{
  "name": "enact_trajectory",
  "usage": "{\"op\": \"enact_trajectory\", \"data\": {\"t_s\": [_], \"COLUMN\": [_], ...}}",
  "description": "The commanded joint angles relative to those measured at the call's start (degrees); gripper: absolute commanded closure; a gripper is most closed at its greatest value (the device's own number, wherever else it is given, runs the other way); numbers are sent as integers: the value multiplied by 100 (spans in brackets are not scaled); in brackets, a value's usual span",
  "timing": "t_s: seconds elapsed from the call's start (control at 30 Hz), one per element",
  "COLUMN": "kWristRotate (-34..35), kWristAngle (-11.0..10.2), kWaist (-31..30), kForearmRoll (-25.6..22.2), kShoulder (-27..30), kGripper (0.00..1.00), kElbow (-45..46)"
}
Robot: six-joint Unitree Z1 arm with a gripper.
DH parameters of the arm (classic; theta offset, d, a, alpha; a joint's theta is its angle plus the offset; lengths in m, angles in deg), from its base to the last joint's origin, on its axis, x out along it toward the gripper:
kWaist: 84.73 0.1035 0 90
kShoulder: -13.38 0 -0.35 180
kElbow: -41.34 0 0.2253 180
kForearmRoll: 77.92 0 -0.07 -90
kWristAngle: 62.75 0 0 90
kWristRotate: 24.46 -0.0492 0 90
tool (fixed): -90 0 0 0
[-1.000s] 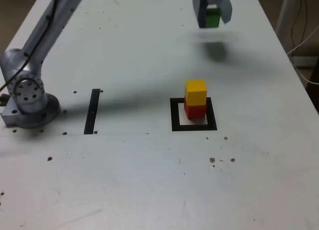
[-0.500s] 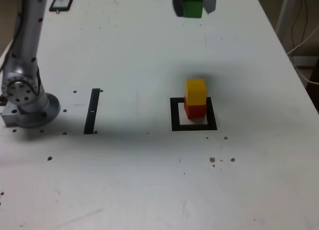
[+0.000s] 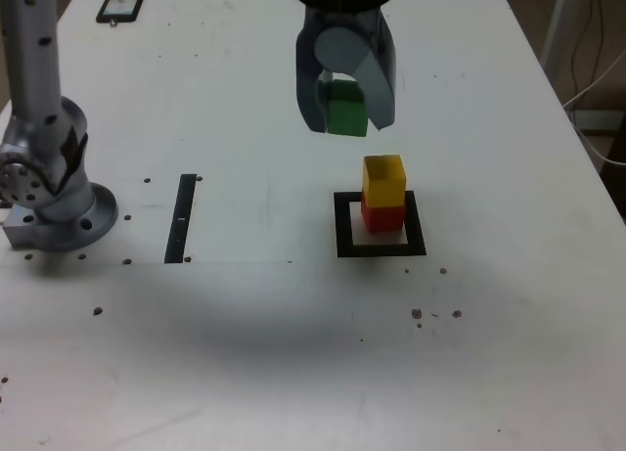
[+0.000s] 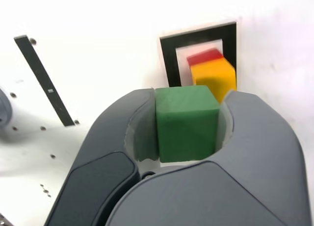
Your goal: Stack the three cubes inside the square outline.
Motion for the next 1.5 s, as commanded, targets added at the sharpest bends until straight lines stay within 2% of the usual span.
{"op": "enact_trajectory", "data": {"t_s": [0.0,0.3,0.5,0.87,1.13,1.23,1.37,1.43,1.47], "kWristRotate": [92,325,580,699,697,693,690,690,690], "kWristAngle": [27,56,-93,-257,-254,-242,-271,-311,-334], "kWaist": [-55,-172,-354,-415,-370,-344,-289,-270,-263], "kForearmRoll": [98,537,723,835,876,872,856,845,838], "kShoulder": [-7,-298,-450,-651,-872,-916,-898,-869,-851], "kGripper": [84,84,84,84,77,64,23,9,5], "kElbow": [35,29,68,121,137,149,216,244,252]}}
